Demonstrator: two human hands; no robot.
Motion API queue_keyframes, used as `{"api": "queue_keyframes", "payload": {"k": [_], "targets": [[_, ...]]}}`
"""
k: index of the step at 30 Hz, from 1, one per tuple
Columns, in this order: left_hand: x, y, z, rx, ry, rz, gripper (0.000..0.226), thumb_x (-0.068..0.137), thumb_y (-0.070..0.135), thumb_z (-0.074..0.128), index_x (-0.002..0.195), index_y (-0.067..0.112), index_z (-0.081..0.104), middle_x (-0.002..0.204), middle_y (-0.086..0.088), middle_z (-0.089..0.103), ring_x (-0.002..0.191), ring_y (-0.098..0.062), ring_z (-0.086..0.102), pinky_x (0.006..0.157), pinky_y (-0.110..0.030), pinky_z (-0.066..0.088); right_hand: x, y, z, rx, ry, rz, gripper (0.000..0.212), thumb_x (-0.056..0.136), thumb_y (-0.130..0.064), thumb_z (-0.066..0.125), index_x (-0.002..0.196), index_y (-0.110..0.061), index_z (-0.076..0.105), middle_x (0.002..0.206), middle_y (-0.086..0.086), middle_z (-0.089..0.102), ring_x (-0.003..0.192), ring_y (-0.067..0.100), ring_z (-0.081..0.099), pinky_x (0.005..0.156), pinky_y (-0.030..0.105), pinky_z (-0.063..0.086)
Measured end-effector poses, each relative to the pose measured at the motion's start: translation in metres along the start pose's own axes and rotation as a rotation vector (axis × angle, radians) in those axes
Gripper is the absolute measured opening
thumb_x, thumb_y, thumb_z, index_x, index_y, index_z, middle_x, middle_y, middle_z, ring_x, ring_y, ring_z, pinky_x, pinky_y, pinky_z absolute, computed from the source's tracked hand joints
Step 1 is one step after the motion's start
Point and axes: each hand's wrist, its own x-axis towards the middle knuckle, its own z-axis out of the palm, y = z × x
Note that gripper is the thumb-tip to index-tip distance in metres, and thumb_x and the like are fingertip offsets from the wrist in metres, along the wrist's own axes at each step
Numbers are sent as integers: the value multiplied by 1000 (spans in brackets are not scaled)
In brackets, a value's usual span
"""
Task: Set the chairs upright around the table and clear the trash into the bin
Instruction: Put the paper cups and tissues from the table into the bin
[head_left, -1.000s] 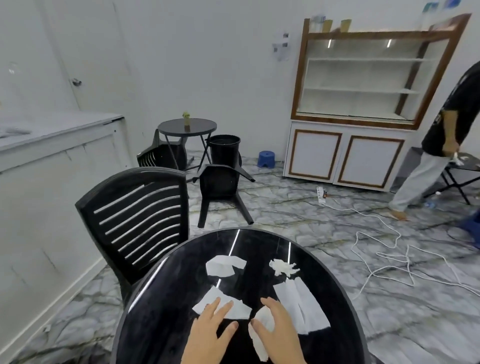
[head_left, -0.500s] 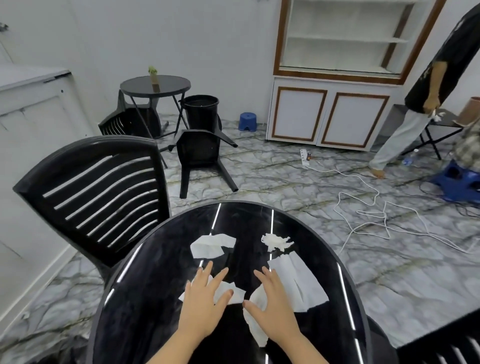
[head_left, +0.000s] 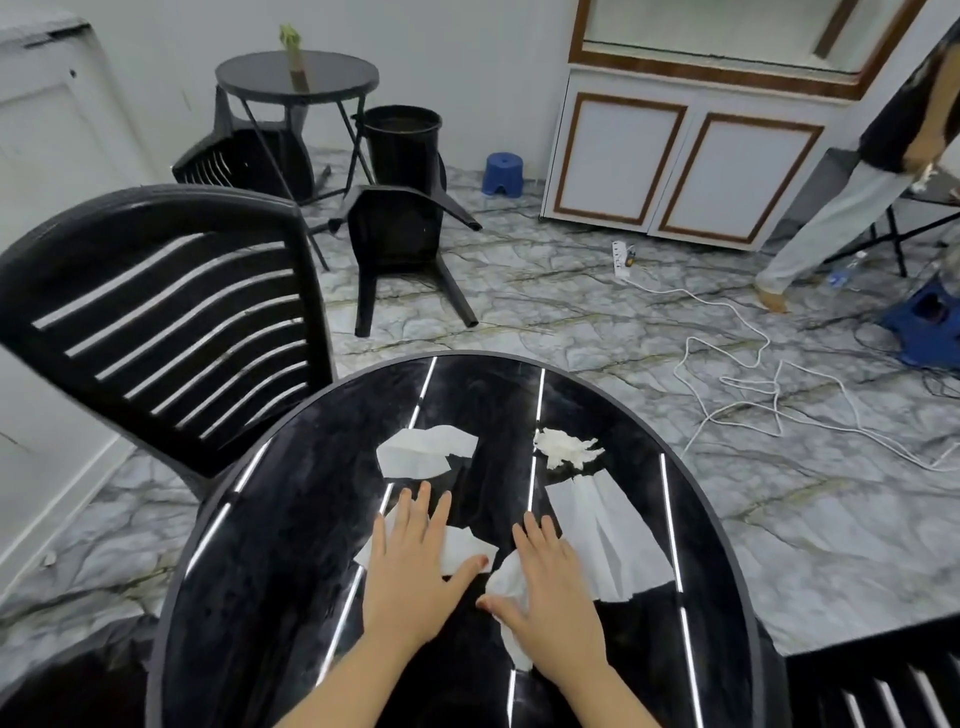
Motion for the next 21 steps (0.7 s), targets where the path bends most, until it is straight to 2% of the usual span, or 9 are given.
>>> {"api": "queue_keyframes", "payload": {"k": [2,5,6,9,13,15,17,19,21], "targets": [[0,-1,0,7,16,3,79,86,71,13,139,17,34,146,-7,39,137,-22,18,110,-37,-4,0,1,3,-32,17,12,100,73,-82,14,143,-12,26,154,3,22,140,10,-1,109,18,-14],[0,0,1,-13,-1,-9,79,87,70,8,138,18,37,147,-5,38,139,-20,22,111,-36,1,1,1,4,-127,-110,78,80,86,-71,12,129,-13,49,137,4,52,132,15,30,110,25,1],[-1,0,0,-36,-5,-8,83,84,71,3,140,19,34,150,-3,33,140,-18,19,113,-35,1,1,0,3,-142,-120,87,77,88,-67,11,126,-15,52,133,3,55,129,15,34,110,27,3],[-5,0,1,-119,50,25,105,65,78,-23,146,22,12,155,7,2,138,-6,-8,113,-28,-9,-4,0,4,-171,-73,69,71,92,-60,9,121,-17,58,131,1,58,129,16,31,110,33,2],[-28,0,-2,-230,66,2,107,61,79,-25,145,28,16,150,18,2,135,3,-8,110,-20,-12,-7,0,4,-197,-16,-8,70,96,-52,5,111,-20,65,120,-2,65,125,16,35,110,32,4],[-45,-1,-3,-296,84,-25,100,64,79,-20,143,32,19,145,25,5,136,6,-2,108,-14,-13,-11,-1,5,-140,-9,-48,70,97,-49,4,108,-20,67,119,-4,65,122,16,41,111,25,5],[-62,0,-3,-375,107,-73,81,76,74,-2,141,35,24,143,28,12,137,8,5,110,-10,-8,-19,-1,12,-30,30,-94,66,97,-50,6,111,-21,64,124,-7,57,123,13,48,110,13,3],[-78,1,-2,-465,98,-128,51,87,55,23,136,41,27,143,27,23,137,8,14,115,-16,2,-27,-6,18,93,57,-111,58,96,-51,10,116,-22,57,122,-6,61,132,-4,30,106,5,-3],[-93,-4,4,-571,121,-174,41,93,36,43,128,52,30,141,18,43,133,0,33,115,-16,9,-34,-19,18,165,47,-116,44,96,-48,19,118,-26,50,119,-1,65,136,-12,9,102,0,-1]]}}
